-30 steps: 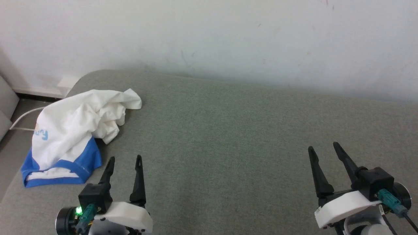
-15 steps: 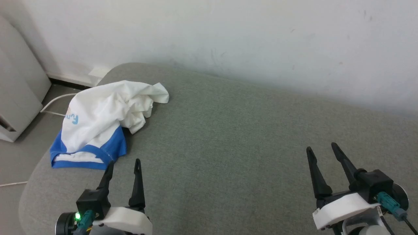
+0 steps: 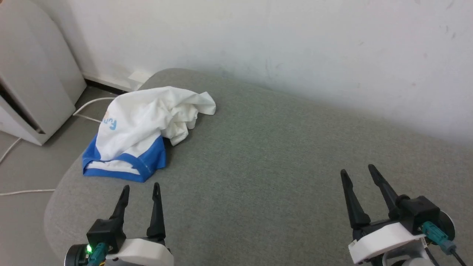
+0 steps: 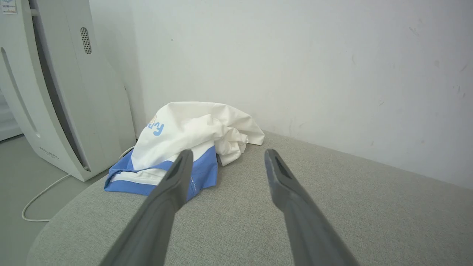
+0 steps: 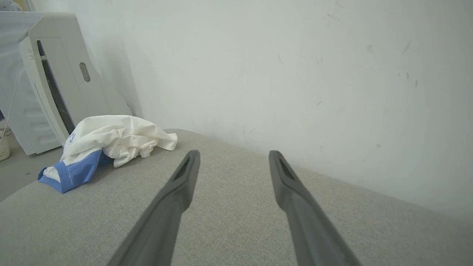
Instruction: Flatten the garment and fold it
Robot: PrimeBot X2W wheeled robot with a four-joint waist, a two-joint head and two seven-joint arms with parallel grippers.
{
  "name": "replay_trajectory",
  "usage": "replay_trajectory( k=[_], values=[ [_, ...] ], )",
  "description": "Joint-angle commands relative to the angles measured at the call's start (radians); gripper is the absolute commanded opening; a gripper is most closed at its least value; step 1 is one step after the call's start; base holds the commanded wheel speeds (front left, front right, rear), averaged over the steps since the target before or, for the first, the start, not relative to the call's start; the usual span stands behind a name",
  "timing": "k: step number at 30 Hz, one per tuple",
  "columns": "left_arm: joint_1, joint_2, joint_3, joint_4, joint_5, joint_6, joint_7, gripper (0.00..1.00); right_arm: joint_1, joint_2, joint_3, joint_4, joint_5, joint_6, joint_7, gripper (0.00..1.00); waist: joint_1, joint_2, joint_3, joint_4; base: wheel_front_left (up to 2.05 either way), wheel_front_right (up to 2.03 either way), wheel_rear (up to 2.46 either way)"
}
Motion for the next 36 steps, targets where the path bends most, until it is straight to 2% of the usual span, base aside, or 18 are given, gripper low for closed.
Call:
replay_trajectory(
  k=[1, 23, 29, 36],
  values=[
    [0.016, -0.001, -0.004, 0.003, -0.010, 0.008, -0.011, 1.00, 0.009, 0.003, 0.006, 0.005, 0.010, -0.001, -0.011, 1.00, 0.0000, 0.0000, -0.004, 0.022, 0.00, 0.00, 0.00],
    [0.038, -0.002, -0.003, 0.013, -0.034, 0.014, -0.057, 1.00, 0.014, 0.004, 0.052, 0.043, 0.053, -0.002, -0.057, 1.00, 0.0000, 0.0000, -0.021, 0.159, 0.00, 0.00, 0.00],
    [0.040, -0.002, -0.004, 0.015, -0.042, 0.012, -0.070, 1.00, 0.018, 0.004, 0.019, 0.059, 0.050, -0.002, -0.070, 1.00, 0.0000, 0.0000, -0.024, 0.185, 0.00, 0.00, 0.00],
    [0.019, -0.002, -0.036, 0.018, -0.066, 0.003, -0.084, 1.00, 0.005, 0.004, -0.084, 0.060, 0.040, -0.002, -0.084, 1.00, 0.0000, 0.0000, 0.019, 0.214, 0.00, 0.00, 0.00]
  ],
)
